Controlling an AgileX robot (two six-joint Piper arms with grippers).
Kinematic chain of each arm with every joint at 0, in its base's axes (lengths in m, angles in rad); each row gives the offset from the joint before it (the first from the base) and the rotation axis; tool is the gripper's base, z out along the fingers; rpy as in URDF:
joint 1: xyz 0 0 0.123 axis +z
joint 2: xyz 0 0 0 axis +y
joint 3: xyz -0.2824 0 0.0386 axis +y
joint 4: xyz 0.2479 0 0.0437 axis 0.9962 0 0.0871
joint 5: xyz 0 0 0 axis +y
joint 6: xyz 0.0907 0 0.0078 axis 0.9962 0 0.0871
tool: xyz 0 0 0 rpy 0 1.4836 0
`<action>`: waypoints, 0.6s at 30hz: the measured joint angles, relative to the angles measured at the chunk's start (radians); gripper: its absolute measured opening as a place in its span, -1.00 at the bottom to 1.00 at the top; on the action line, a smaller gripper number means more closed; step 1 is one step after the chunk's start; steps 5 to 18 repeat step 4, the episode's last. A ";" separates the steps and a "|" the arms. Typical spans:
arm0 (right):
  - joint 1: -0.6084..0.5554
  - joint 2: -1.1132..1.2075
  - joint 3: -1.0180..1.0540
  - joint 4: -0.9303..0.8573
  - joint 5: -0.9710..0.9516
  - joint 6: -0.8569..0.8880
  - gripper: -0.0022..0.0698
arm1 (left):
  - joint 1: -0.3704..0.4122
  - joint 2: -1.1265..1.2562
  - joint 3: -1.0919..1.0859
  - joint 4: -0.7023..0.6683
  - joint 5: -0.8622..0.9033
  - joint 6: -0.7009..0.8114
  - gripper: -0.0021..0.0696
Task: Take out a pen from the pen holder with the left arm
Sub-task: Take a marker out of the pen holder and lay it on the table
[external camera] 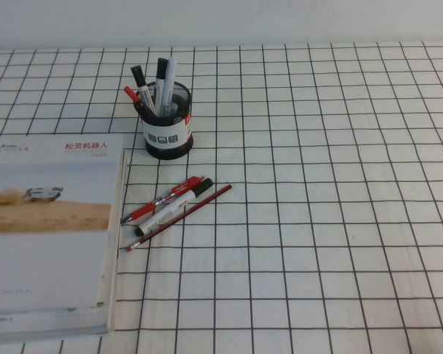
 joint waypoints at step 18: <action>0.000 0.000 0.000 0.000 0.000 0.000 -0.98 | 0.000 0.000 0.000 0.000 0.000 0.000 -0.94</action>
